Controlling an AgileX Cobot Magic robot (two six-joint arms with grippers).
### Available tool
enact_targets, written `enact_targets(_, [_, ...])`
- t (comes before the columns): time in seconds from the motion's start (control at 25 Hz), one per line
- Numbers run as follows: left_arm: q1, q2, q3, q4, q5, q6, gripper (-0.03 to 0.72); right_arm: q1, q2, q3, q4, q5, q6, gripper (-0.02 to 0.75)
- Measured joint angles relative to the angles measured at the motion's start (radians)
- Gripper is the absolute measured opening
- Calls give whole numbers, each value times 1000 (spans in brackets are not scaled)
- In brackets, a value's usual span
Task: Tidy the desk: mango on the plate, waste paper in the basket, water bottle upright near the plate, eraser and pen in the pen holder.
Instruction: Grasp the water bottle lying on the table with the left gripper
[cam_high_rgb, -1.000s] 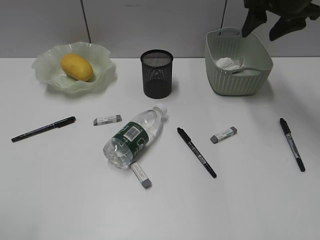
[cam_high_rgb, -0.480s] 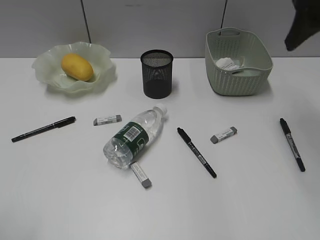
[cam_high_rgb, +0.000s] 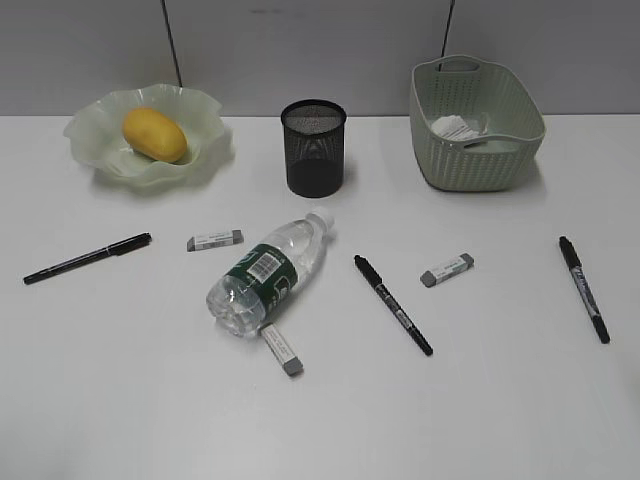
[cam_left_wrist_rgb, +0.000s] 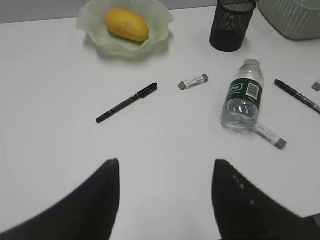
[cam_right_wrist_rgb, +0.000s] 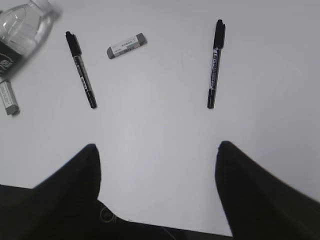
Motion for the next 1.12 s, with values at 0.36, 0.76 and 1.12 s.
enact_targets(0.36, [0,0,0,0,-1,0,445,0,-489,138,-58,17,0,563])
enact_targets(0.76, [0,5,0,-28,-139,0,445,0,-626,215,-111,114,0,563])
enact_targets(1.12, [-1,281,-43,-66,-274,101,476,0,-626,233,-113,114,0,526])
